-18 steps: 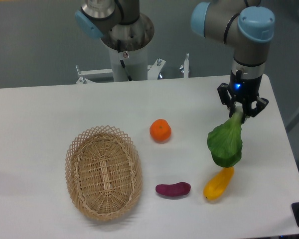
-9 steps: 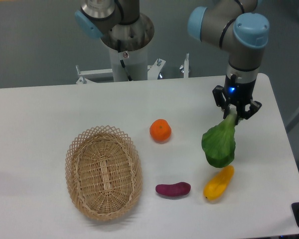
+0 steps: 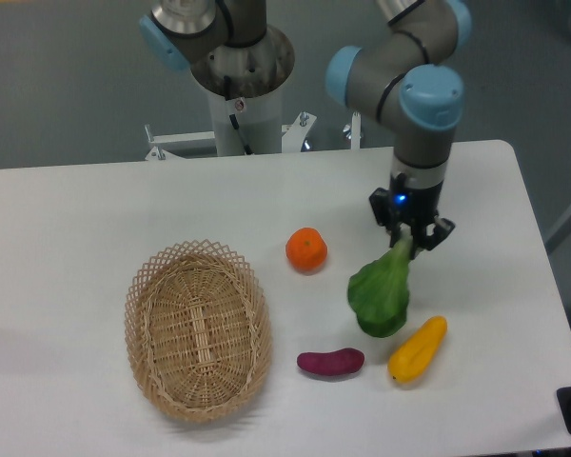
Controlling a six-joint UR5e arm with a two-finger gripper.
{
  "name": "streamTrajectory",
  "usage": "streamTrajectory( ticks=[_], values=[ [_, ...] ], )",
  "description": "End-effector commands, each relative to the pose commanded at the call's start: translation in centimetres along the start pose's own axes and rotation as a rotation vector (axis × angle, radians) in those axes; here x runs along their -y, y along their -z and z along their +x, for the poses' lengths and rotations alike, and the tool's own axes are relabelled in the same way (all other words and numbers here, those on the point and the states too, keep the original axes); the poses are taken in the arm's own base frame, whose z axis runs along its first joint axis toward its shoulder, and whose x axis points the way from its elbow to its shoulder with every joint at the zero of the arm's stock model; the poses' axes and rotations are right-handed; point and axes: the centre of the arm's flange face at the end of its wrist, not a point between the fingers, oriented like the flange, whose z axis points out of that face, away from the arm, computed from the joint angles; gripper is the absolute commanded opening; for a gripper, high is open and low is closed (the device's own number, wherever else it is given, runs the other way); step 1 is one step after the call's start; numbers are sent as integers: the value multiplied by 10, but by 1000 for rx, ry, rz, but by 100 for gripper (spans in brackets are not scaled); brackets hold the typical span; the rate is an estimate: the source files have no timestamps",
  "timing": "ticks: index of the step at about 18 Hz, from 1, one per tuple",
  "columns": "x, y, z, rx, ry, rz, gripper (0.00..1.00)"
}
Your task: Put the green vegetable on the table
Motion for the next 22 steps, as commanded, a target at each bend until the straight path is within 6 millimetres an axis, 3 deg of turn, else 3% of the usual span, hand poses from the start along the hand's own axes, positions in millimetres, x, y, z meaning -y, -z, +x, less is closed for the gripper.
streamTrajectory(
  ticks=[4,9,10,13,15,22],
  values=[
    [18,-13,11,-28,-130,0,43],
    [29,-23,18,-49,-150,0,47],
    [29,-25,19,-52,-154,0,55],
    [29,-23,17,-46,-152,2,100],
    [30,-16,13,-31,-147,3,100],
    [34,36,-17,79,-112,16,100]
  ],
)
